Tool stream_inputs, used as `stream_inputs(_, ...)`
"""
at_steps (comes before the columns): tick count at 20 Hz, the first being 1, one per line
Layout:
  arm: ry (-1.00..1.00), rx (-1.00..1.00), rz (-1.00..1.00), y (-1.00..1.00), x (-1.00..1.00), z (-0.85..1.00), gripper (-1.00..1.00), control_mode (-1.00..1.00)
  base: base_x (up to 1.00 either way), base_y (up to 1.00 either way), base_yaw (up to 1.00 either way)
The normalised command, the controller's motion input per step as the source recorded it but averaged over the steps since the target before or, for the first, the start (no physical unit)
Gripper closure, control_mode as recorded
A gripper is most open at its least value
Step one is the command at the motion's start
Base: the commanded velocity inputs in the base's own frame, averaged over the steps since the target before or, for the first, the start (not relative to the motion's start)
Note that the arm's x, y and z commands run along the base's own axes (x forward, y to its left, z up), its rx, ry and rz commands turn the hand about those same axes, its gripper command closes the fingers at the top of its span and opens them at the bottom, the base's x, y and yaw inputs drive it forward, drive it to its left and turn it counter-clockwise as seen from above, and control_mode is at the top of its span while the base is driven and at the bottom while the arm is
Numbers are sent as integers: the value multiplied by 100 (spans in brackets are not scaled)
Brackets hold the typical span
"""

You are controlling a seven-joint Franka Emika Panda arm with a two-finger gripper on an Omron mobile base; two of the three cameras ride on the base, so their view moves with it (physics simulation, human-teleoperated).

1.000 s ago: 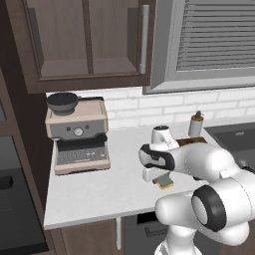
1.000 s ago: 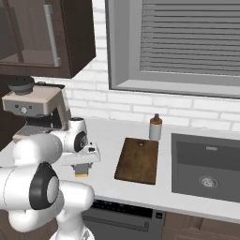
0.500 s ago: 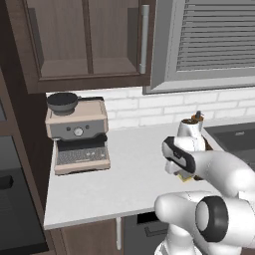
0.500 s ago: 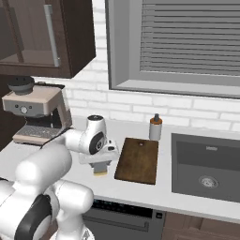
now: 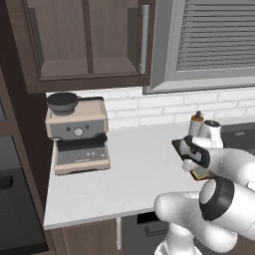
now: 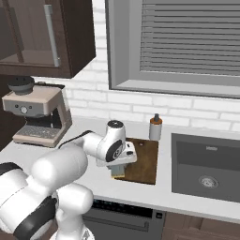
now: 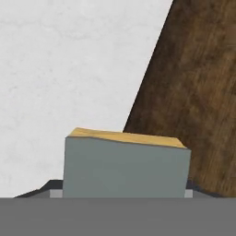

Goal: Pick up the sponge from the counter and clean the cutting board by briefly scrubbing or pressing down on the cutting board. Once finished, release the sponge.

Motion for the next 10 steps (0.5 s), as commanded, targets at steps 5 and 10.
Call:
stream_inputs(5,-2,5,0,-55,43,0,100,-100,0,0,0)
stream_inputs(10,0,1,0,-22,45,0,100,-100,0,0,0)
